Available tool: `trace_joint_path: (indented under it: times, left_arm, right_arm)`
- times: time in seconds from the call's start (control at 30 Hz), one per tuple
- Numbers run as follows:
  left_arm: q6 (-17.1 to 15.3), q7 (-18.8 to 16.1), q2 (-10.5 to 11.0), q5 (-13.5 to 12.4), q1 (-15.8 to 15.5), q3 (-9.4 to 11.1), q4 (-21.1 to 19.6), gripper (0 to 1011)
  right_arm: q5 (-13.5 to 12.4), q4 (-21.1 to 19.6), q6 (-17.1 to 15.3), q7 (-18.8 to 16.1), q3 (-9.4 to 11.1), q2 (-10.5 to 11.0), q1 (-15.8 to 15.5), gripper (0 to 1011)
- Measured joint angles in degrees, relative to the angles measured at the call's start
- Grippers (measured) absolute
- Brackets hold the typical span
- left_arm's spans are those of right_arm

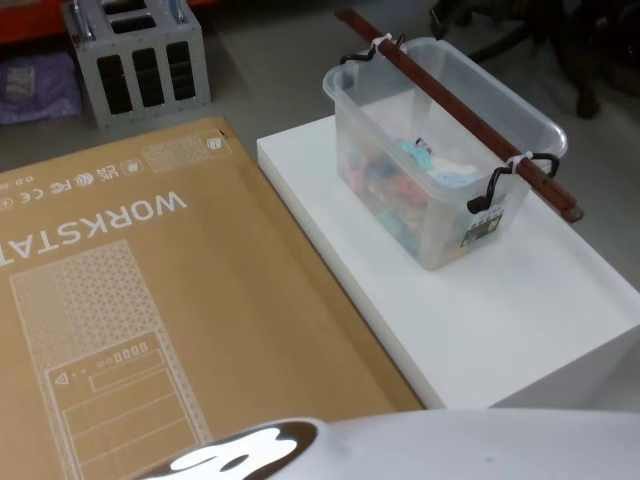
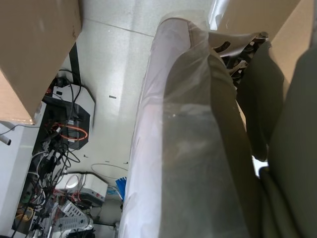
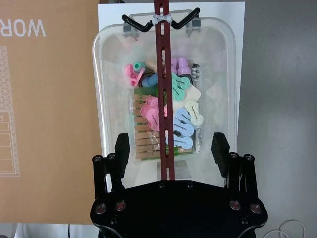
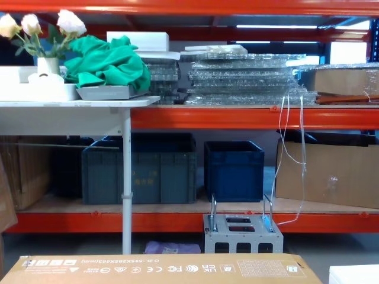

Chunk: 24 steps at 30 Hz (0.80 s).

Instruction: Use one hand to grasp the basket and place it at the designated location.

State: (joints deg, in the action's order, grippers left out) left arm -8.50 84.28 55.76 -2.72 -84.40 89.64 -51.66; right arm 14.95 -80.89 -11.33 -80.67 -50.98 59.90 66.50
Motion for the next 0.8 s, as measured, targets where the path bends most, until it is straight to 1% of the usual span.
trace_joint_path:
  times: [0.8]
  left_arm:
    - [0.0, 0.0, 0.0, 0.0, 0.0, 0.0, 0.0, 0]
  right_arm:
    - [0.0, 0.0, 0.0, 0.0, 0.0, 0.0, 0.0, 1000]
